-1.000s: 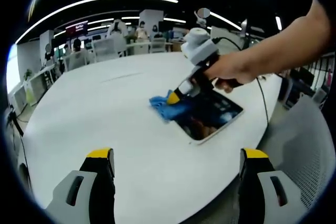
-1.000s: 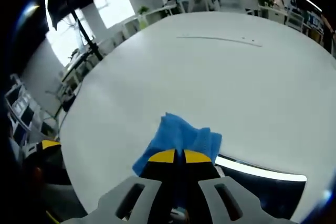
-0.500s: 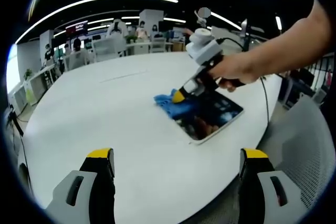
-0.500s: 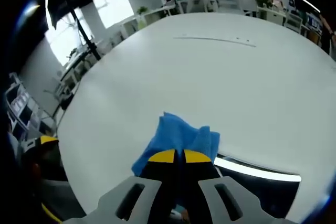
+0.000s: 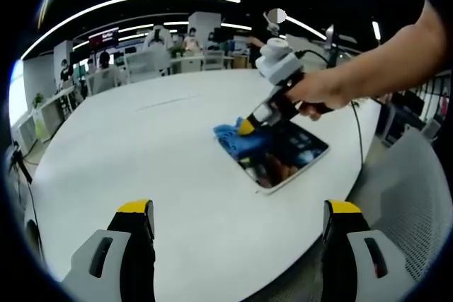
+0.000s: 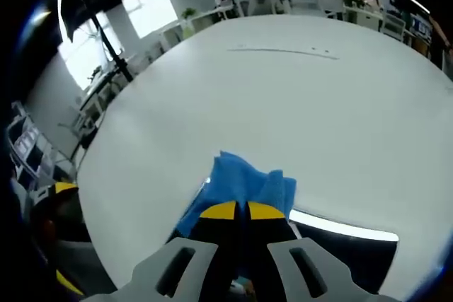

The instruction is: Wipe the mirror surface with the cleaning cloth until all visible marks leave the cleaned area.

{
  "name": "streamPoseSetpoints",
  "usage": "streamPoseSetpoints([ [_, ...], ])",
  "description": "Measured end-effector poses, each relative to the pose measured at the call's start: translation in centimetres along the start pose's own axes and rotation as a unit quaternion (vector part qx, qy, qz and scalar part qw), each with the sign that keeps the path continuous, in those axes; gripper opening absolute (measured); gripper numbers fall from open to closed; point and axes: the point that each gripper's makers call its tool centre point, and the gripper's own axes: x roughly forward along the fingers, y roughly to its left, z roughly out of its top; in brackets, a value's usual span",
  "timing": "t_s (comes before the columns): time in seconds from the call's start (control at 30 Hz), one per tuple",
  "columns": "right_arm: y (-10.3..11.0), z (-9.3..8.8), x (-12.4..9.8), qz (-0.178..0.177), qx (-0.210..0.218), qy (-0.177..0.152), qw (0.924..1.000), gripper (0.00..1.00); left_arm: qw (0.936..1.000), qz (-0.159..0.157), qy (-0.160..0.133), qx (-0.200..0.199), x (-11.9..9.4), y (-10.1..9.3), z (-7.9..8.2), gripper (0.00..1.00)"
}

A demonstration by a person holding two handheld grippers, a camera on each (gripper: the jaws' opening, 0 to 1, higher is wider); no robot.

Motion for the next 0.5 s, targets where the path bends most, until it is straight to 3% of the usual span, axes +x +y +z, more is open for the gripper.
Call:
streamPoseSetpoints([
  [0.1,-0.6,-0.2,-0.3,-0.004,0.020,0.001,0.9998,0.00,1.0000,0.000,-0.001,0.000,0.0,0.0,0.0,0.99],
  [0.5,-1.2,-0.3,-0.7,-0.005,0.022,0.008,0.9997,0.00,1.0000,0.001,0.000,0.001,-0.2,-0.2,0.2,0.99],
])
